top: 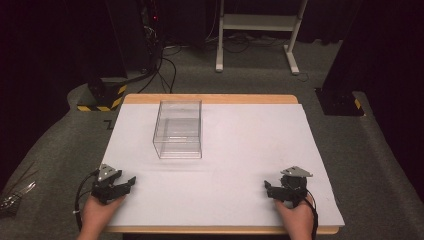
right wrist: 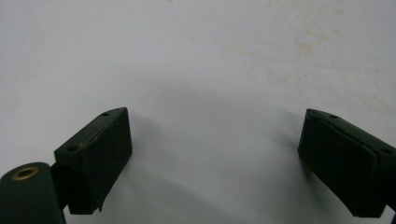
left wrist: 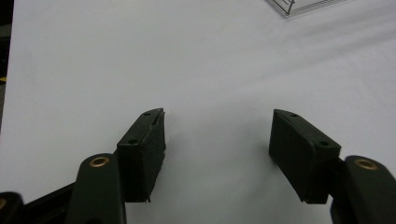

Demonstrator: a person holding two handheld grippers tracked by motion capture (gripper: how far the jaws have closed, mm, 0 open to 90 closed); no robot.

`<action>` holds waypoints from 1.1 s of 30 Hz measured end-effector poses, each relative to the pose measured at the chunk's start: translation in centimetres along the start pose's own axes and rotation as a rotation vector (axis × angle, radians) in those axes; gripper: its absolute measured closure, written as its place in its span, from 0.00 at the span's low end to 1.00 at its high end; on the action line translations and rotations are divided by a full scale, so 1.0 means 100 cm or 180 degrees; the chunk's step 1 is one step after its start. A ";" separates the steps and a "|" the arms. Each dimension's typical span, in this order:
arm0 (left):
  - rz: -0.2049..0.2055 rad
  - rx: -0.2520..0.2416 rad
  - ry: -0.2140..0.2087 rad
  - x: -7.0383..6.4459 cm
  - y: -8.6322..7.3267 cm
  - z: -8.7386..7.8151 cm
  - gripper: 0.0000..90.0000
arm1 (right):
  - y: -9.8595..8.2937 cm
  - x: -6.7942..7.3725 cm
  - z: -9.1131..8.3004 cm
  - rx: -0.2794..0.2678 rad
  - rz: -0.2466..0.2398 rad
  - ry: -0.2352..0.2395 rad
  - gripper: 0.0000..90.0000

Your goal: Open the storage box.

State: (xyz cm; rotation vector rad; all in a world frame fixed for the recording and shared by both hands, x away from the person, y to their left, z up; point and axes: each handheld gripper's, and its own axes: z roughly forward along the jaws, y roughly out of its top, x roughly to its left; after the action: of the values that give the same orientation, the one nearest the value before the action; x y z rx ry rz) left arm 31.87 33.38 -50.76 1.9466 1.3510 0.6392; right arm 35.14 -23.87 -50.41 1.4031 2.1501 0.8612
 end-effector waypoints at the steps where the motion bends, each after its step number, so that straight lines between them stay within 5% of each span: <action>1: -0.0001 0.0005 0.0001 0.000 0.000 0.000 0.40 | 0.000 0.000 0.000 -0.0001 -0.0001 0.0001 0.11; 19: 0.0078 -0.0024 0.0068 -0.004 -0.001 0.000 0.38 | -0.001 0.000 0.000 -0.0009 0.0006 -0.0002 0.11; 22: -0.0030 0.0001 0.0004 0.000 0.000 0.000 0.38 | 0.000 0.000 0.000 -0.0002 0.0001 0.0006 0.10; 33: 0.0041 -0.0006 -0.0056 0.000 0.000 -0.002 0.42 | 0.000 0.000 0.000 -0.0006 -0.0007 0.0002 0.11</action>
State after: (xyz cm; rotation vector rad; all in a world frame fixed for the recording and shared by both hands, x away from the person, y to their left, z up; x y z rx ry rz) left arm 31.72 33.38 -50.60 1.9564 1.3277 0.6281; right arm 35.14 -23.89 -50.44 1.3996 2.1503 0.8628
